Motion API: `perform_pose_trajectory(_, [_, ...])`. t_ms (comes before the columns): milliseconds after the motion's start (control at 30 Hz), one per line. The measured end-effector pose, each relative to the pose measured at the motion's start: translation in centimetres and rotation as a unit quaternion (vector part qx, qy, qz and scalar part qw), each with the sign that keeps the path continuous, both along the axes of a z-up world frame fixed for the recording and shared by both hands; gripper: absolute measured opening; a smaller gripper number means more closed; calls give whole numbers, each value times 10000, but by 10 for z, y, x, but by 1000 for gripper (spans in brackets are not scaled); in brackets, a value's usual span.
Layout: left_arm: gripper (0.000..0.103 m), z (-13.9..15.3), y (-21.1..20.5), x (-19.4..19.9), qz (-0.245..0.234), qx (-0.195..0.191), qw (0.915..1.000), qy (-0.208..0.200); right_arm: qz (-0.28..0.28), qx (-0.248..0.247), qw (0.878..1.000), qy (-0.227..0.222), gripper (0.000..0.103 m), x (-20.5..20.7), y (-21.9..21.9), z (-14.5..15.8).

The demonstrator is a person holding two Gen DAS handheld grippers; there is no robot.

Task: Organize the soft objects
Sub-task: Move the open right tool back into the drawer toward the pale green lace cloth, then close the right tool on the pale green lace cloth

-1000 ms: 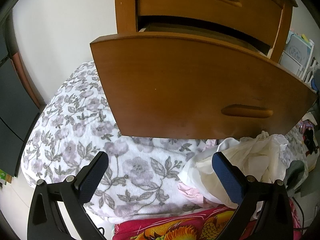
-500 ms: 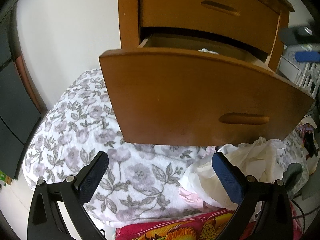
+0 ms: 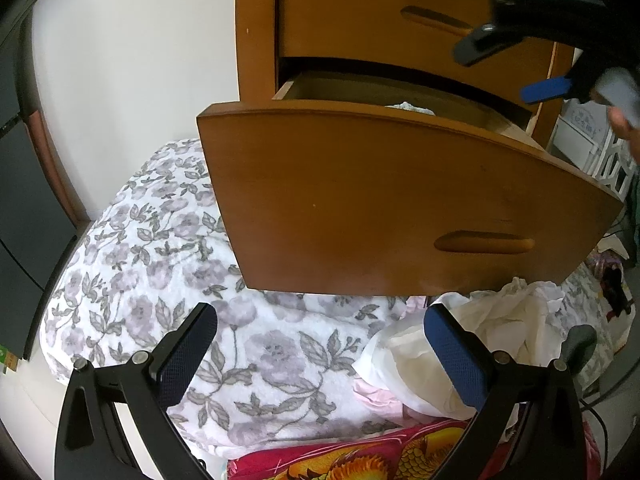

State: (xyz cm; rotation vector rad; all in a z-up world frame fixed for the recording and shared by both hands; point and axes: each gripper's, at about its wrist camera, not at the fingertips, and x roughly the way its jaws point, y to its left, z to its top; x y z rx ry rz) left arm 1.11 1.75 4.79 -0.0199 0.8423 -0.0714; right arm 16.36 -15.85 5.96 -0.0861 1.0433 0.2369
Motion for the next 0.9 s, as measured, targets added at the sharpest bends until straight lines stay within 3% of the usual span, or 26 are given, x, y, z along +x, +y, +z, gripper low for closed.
perform_pose_trajectory(233, [103, -2, 2, 2, -34, -75, 10000, 52, 22, -175, 9993, 331, 103, 35, 19, -25])
perform_pose_trajectory(600, [103, -3, 5, 3, -70, -186, 9997, 104, 514, -363, 9951, 758, 102, 52, 64, -56])
perform_pose_trajectory(667, [103, -3, 6, 4, -70, -197, 9997, 110, 519, -421, 9947, 778, 98, 54, 69, -60])
perform_pose_trajectory(767, [103, -3, 6, 4, -63, -217, 9997, 119, 459, -554, 9938, 851, 83, 60, 73, -68])
perform_pose_trajectory(900, [103, -3, 6, 4, -62, -222, 9997, 122, 292, -560, 9928, 1015, 57, 64, 67, -75])
